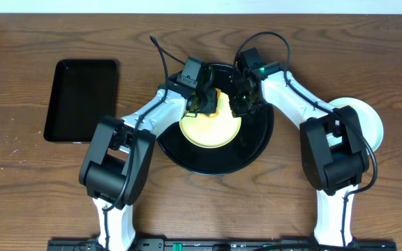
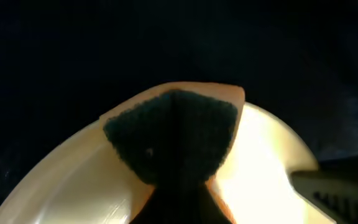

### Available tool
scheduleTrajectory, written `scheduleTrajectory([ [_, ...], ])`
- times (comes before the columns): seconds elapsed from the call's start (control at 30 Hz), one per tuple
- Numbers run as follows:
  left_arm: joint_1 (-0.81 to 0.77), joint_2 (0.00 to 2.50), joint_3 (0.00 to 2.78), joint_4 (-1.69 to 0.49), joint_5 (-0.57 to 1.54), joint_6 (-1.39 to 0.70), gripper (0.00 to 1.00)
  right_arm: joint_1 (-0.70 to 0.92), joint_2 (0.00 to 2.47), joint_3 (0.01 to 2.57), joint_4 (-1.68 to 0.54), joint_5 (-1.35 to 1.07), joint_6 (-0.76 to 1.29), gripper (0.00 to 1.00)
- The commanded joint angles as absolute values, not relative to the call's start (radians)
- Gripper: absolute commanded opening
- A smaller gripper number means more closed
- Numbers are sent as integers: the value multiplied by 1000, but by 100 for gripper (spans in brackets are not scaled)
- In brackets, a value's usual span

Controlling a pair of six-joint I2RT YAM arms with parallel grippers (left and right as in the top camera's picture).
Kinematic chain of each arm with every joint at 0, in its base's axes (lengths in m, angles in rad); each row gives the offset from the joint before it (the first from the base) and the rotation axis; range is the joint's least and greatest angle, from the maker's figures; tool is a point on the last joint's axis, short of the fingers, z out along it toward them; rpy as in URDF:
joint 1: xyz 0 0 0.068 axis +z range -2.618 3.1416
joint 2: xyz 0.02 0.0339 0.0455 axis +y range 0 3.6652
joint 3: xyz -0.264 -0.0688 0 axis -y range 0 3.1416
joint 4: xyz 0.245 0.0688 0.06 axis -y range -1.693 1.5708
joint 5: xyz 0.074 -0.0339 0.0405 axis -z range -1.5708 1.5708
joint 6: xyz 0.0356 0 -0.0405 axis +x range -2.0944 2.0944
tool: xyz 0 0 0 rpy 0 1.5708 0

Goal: Clean dirty plates on tray and stack at the side
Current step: 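Scrub the yellow plate with the sponge in the left gripper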

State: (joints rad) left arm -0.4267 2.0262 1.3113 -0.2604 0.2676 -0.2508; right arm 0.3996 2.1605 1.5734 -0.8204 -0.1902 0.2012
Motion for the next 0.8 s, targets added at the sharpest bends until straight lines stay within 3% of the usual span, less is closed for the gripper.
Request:
scheduleTrajectory([
  [0.0,-427,2039,1314,-249,281,-212,7,413,2173,1573,-820,-184,200,1],
  [0.3,-403,2039,1312,-332,276,-100,7,413,2173,1573,-820,-185,201,1],
  [0.77,-288,2039,1312,-255,194,164,8,413,2173,1573,-820,-191,200,1],
])
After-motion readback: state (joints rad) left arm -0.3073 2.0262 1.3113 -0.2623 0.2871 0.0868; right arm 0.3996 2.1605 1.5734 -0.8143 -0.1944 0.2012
